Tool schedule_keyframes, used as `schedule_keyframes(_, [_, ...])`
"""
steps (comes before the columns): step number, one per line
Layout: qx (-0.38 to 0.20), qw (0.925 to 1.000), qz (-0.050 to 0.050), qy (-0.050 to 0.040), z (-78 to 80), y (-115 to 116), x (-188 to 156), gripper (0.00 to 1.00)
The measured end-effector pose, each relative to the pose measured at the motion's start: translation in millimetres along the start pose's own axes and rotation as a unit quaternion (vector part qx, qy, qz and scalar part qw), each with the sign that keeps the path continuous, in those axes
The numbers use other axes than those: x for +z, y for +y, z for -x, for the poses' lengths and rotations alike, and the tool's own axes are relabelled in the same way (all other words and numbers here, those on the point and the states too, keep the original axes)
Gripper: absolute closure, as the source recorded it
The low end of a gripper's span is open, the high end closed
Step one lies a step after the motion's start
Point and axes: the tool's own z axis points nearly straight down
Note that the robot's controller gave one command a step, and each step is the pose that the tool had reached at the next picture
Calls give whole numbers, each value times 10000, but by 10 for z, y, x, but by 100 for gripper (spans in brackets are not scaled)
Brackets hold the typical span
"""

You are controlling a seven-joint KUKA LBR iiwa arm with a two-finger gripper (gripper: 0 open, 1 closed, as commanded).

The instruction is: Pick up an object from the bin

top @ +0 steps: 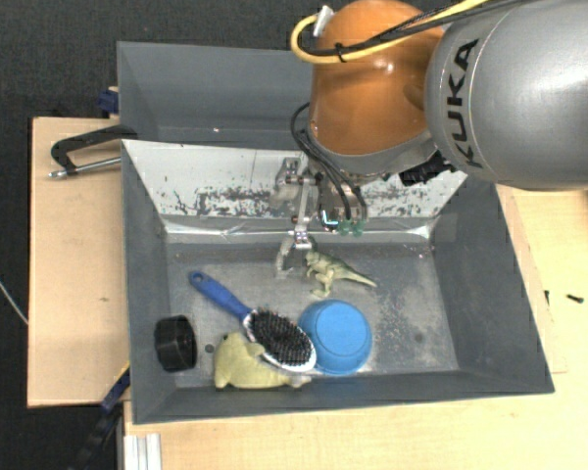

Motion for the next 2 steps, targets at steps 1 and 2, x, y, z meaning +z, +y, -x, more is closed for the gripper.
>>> schedule_keyframes(1, [772, 9970, 7, -112, -419, 768, 1727, 0])
schedule_keyframes(2, [1419, 9898, 17, -80, -71, 319, 1431, 0])
